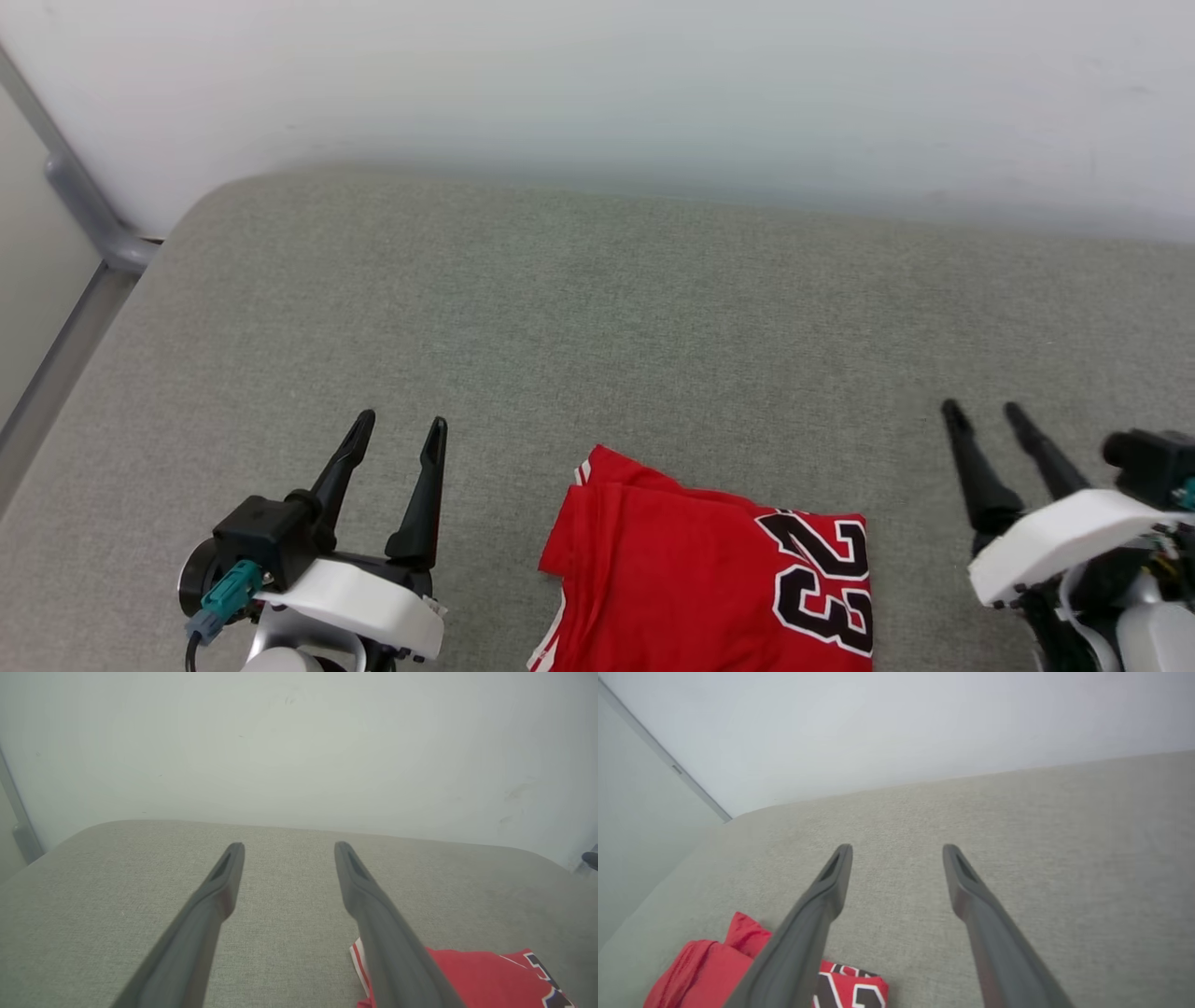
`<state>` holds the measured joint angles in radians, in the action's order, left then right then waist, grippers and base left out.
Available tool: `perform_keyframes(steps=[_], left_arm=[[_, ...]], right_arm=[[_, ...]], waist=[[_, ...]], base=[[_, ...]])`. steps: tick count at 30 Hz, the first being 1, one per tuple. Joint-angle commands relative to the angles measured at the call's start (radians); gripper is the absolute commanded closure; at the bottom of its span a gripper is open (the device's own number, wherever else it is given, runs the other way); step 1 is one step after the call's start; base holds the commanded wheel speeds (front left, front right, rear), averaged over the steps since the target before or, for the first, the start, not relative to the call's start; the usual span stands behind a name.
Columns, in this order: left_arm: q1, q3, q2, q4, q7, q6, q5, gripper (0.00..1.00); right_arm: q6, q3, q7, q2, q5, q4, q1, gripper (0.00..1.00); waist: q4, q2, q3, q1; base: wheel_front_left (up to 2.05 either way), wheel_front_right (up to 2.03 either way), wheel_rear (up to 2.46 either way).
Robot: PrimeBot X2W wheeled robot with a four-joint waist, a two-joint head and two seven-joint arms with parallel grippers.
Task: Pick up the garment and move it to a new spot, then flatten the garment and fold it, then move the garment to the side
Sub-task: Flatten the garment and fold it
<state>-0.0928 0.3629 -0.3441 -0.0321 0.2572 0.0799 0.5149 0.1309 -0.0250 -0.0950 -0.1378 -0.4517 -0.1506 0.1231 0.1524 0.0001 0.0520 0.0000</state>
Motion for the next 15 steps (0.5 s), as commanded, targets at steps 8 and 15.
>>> perform_keyframes(steps=[8, 15], left_arm=[[0.027, -0.012, -0.007, -0.006, 0.006, 0.011, -0.002, 0.00], [0.048, -0.020, -0.006, -0.021, 0.007, 0.017, -0.007, 0.00]], right_arm=[[0.000, -0.121, 0.074, 0.059, 0.261, 0.198, -0.107, 0.00], [0.000, -0.115, 0.061, 0.081, 0.314, 0.316, -0.210, 0.00]], waist=[[-0.041, -0.0001, -0.033, 0.0000], [-0.062, -0.0001, -0.064, 0.0000]], base=[[0.00, 0.00, 0.00], [0.00, 0.00, 0.00]])
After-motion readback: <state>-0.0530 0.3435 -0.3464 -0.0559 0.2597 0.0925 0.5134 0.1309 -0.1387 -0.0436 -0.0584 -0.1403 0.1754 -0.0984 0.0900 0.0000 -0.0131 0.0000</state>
